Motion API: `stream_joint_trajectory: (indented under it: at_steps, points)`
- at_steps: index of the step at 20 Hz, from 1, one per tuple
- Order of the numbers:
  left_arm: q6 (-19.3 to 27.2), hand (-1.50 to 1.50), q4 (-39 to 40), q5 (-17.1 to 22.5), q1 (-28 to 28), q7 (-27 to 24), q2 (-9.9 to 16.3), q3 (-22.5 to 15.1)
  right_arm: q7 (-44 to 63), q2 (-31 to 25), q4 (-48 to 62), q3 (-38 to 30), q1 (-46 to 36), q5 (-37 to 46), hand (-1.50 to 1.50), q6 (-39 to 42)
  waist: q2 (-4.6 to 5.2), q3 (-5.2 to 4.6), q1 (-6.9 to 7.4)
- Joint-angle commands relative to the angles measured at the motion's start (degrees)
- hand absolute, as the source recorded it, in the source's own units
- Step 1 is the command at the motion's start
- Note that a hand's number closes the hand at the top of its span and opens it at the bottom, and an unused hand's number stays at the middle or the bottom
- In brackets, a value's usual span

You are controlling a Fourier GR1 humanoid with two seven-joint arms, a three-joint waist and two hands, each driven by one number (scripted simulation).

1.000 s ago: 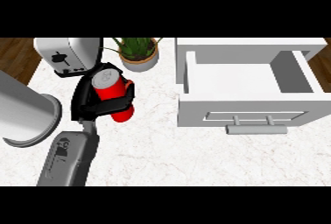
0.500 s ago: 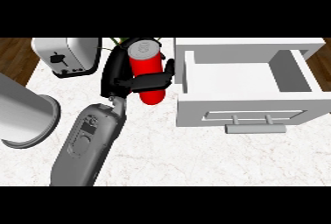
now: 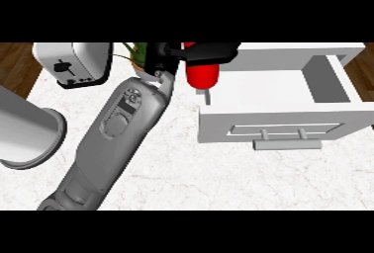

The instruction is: Pick up the can, place it into the drawer and close the drawer

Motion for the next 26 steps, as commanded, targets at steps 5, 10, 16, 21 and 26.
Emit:
stream_joint_trajectory:
  at_steps: [5, 10, 16, 21, 26]
  points:
    - [6.91, 1.5, 13.62, 5.94, -12.91, -1.32, -0.01, -4.06, 2.26, 0.8, -1.93, 2.07, -0.97, 1.97, -1.5, -0.73, 0.07, 0.01, -0.71]
    - [6.5, 1.5, 21.88, 9.37, -19.45, -2.95, -0.01, -3.3, 0.43, -1.81, 1.73, -1.99, -1.95, -1.86, -1.5, 1.51, 0.22, 0.04, -1.21]
    - [9.3, 1.5, 29.4, 12.68, -28.27, -1.22, -0.01, -6.52, 4.63, 0.06, 0.11, 2.58, -4.45, 1.58, -1.5, -1.22, 0.39, 0.05, -1.9]
    - [8.41, 1.5, 35.29, 16.26, -28.03, -7.32, -0.01, -8.92, 3.81, -1.89, 3.58, 0.39, -8.52, 2.49, -1.5, -2.25, 0.7, 0.06, -2.11]
    - [8.03, 1.5, 38.31, 20.59, -27.39, -9.72, -0.01, -11.49, 1.65, -2.33, 5.41, -0.42, -6.98, 0.69, -1.5, 0.12, 0.78, 0.1, -2.84]
